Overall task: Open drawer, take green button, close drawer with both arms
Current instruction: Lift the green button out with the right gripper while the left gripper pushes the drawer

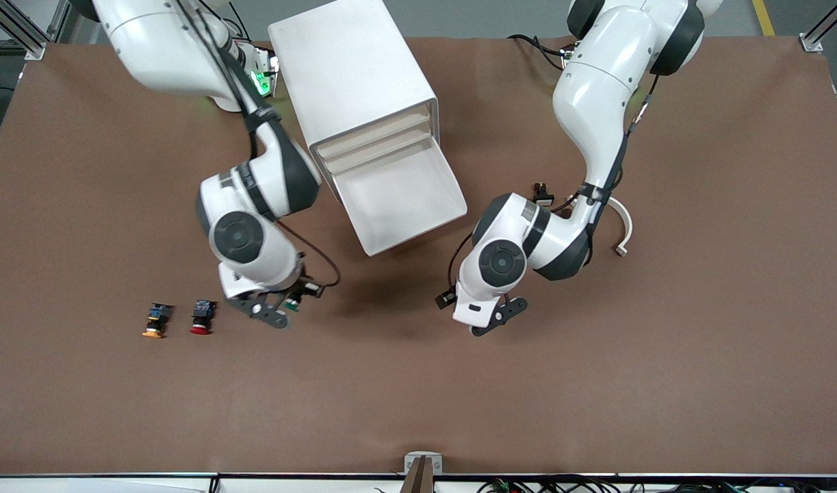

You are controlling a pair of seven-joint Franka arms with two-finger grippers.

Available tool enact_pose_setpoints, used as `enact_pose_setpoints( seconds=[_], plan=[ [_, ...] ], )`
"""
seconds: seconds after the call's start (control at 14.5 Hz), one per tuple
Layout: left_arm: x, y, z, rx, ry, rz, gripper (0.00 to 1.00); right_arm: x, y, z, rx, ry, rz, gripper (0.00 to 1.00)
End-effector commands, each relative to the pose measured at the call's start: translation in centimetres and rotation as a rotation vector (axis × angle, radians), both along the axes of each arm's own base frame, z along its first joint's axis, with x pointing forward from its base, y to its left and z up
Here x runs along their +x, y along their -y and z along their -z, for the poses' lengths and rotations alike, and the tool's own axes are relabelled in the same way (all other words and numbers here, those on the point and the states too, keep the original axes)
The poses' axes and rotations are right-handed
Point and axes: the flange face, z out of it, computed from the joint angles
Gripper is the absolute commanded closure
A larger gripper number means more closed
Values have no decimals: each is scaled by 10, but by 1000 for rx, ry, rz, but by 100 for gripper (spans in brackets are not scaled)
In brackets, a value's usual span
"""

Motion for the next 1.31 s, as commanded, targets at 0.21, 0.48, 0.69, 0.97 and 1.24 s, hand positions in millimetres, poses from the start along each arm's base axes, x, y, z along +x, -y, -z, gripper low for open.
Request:
enact_pose_setpoints(
  seconds=[0.21, 0.48, 0.69, 0.97, 1.24],
  plan=[
    [-34, 36, -9, 32, 24, 25, 1, 9, 97, 21, 30, 24, -152, 100],
    [-55, 61, -12, 27, 29, 52, 1, -1, 142, 63, 42, 82, -241, 100],
    [-66, 78, -11, 13, 51, 63, 1, -3, 140, 71, 42, 74, -255, 100],
    [-86, 98, -11, 11, 51, 99, 1, -3, 133, 91, 41, 80, -268, 100],
    [-111, 122, -11, 12, 49, 117, 1, -7, 128, 102, 42, 63, -271, 100]
  ],
)
